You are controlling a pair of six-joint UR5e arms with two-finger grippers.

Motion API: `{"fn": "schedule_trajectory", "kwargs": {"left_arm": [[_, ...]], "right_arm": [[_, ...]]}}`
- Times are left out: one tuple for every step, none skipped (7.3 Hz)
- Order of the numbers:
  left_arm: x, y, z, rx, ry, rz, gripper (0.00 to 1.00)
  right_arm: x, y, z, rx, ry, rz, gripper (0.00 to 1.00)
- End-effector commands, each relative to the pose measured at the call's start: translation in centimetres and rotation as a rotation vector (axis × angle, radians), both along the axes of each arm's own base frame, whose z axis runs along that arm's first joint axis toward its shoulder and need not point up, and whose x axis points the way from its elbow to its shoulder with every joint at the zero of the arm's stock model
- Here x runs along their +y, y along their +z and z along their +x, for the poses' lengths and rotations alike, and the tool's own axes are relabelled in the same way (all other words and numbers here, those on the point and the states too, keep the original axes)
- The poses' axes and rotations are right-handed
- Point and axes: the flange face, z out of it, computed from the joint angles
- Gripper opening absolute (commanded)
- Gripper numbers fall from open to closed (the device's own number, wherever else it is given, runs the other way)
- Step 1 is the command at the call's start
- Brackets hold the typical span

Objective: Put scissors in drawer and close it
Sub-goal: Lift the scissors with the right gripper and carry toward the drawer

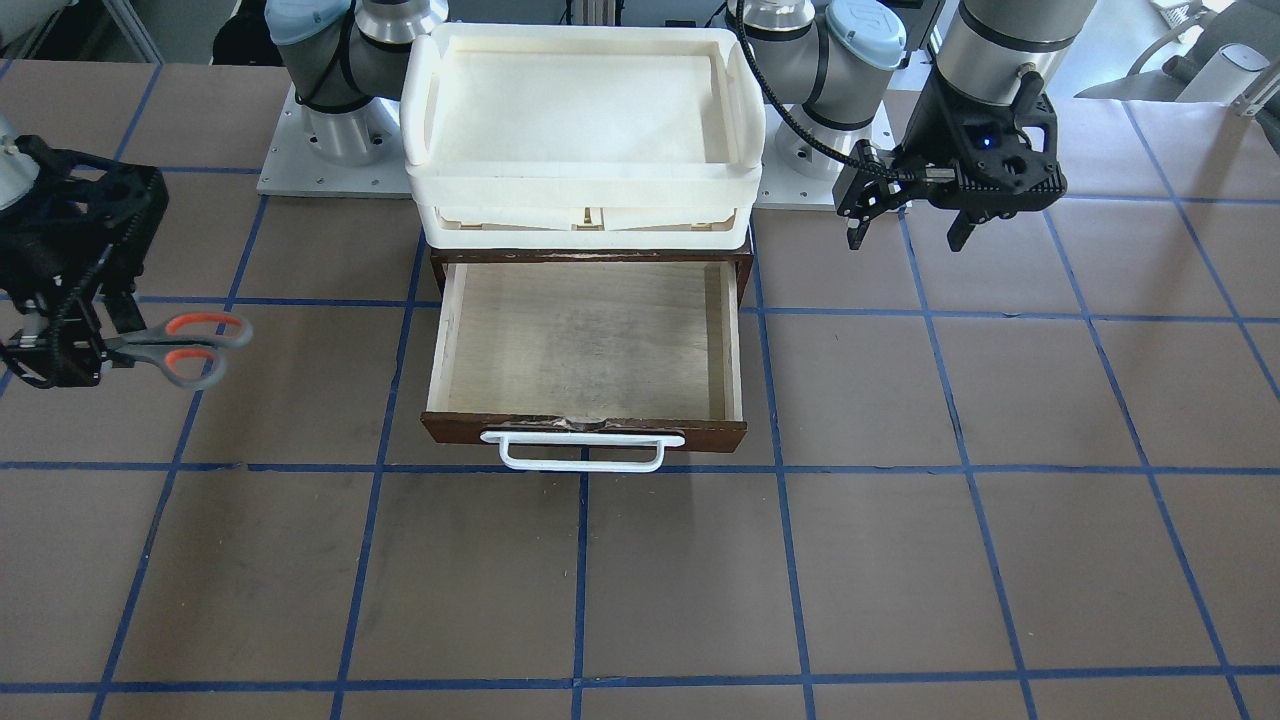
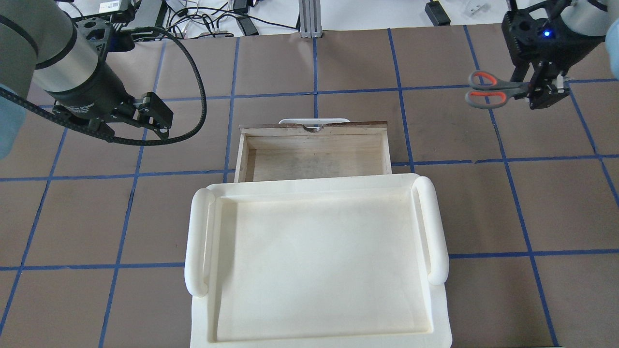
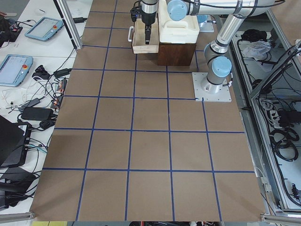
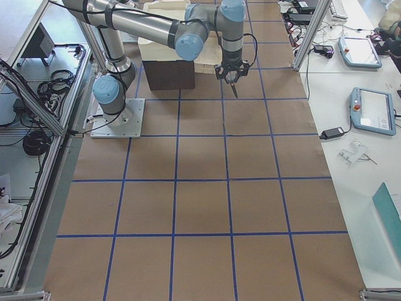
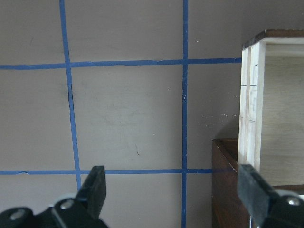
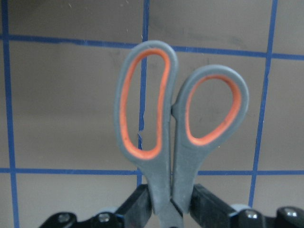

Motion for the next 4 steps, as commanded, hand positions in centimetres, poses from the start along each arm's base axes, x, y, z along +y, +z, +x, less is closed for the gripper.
{"fn": "schedule_trajectory", "kwargs": {"left_arm": [[0.0, 0.1, 0.0, -0.001, 0.0, -0.002, 1.0], [0.0, 0.1, 0.0, -0.001, 0.0, -0.002, 1.0], [0.0, 0.1, 0.0, -0.001, 0.0, -0.002, 1.0], [0.0, 0.0, 0.0, 0.0, 0.0, 0.0, 1.0]], "right_arm": [[1.7, 1.1, 11.1, -0.013, -0.06, 0.002, 0.0], [2.7, 0.9, 15.1, -0.024, -0.096, 0.006, 0.0], [3.6, 0.2, 18.8, -0.027, -0.092, 0.016, 0.0], [4.4, -1.2, 22.2, -0.03, -0.099, 0.039, 0.0]]}}
